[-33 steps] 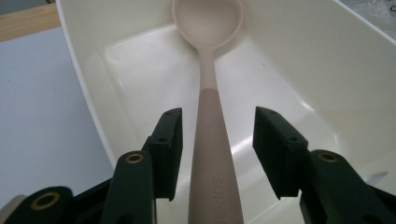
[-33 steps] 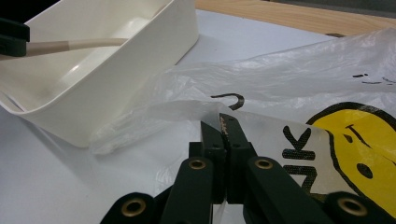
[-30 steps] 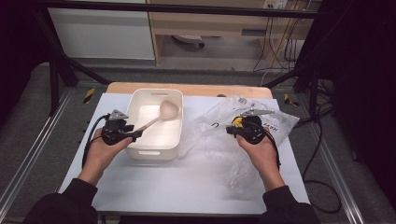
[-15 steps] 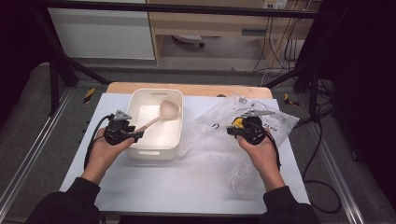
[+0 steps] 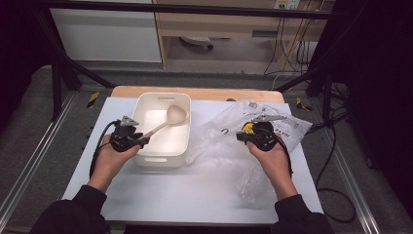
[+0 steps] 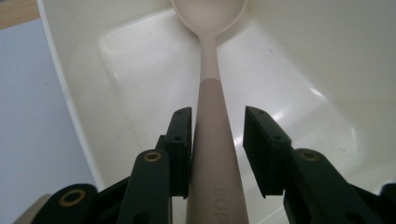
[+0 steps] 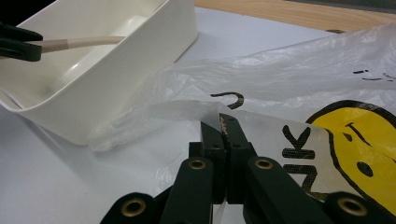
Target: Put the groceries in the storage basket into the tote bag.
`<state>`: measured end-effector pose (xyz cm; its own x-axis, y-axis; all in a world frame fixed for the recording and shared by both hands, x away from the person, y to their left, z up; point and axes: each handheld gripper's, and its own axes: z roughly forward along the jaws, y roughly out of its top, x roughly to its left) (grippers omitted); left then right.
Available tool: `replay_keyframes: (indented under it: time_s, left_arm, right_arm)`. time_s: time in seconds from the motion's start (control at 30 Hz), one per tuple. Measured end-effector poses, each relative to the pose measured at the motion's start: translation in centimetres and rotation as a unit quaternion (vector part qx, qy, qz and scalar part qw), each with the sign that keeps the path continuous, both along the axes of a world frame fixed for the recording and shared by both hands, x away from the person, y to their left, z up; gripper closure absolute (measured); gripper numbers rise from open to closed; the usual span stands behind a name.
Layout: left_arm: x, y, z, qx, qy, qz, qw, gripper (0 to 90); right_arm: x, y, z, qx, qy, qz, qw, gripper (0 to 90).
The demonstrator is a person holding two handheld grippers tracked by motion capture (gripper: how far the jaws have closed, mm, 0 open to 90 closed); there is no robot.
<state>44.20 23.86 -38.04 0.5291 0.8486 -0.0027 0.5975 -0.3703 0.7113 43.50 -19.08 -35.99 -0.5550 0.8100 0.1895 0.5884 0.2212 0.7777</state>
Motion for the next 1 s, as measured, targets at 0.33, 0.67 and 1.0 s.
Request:
replay_keyframes:
  time_s: [0.33,0.67,1.0]
  left_arm:
    - [0.41,0.00,0.05,0.001,0.032,0.002,0.9995,64.7]
    - [0.26,0.15,-0.23,0.004,0.047,-0.002,0.9989,67.7]
    - [-0.30,-0.07,-0.05,0.005,0.021,0.006,0.9997,68.2]
  right_arm:
    - [0.02,0.04,-0.02,0.000,0.000,0.000,1.0000,90.0]
    - [0.03,0.09,-0.06,0.001,0.002,0.001,1.0000,90.0]
    - [0.03,-0.03,-0.09,0.001,0.001,0.001,1.0000,90.0]
